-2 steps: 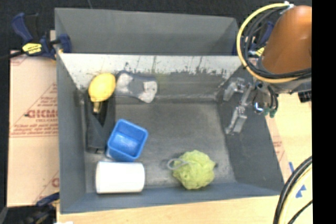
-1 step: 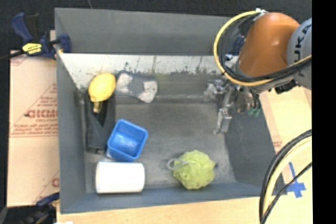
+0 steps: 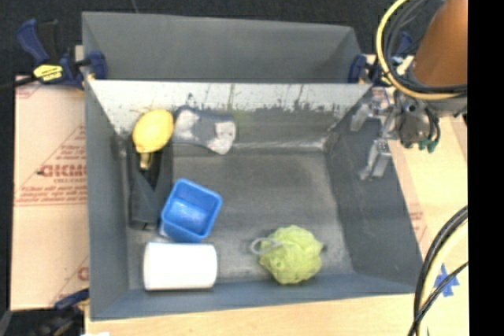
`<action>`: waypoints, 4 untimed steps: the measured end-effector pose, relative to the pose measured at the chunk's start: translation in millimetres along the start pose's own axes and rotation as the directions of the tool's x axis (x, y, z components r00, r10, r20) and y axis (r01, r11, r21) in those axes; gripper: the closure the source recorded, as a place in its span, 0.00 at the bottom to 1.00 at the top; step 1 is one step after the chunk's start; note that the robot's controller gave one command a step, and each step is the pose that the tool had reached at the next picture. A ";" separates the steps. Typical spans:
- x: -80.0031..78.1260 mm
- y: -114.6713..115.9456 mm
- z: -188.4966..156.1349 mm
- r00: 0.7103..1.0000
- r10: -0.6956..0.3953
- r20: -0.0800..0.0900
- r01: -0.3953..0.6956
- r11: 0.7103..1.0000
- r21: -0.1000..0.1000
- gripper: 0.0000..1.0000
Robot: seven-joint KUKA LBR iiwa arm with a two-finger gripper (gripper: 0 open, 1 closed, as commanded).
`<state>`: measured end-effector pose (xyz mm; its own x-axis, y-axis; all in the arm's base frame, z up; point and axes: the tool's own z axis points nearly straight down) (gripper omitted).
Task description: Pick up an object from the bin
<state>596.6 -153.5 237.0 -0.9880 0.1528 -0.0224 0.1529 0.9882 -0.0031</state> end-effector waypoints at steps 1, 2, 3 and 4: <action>6.3 27.9 18.8 1.000 0.004 -0.001 -0.004 1.000 0.001 0.00; -11.6 73.2 46.3 0.981 -0.194 0.006 0.194 0.981 0.003 0.00; 80.3 38.5 55.6 1.000 -0.022 0.001 0.022 1.000 -0.001 0.00; 45.0 160.1 78.7 0.999 -0.046 0.013 0.046 0.999 -0.001 0.00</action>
Offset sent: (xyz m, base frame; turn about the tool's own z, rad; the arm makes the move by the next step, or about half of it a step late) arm 0.0224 0.0705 -0.0465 -0.1939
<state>578.3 11.1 156.8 -0.9937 0.1067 -0.0352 0.1069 0.9943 -0.0034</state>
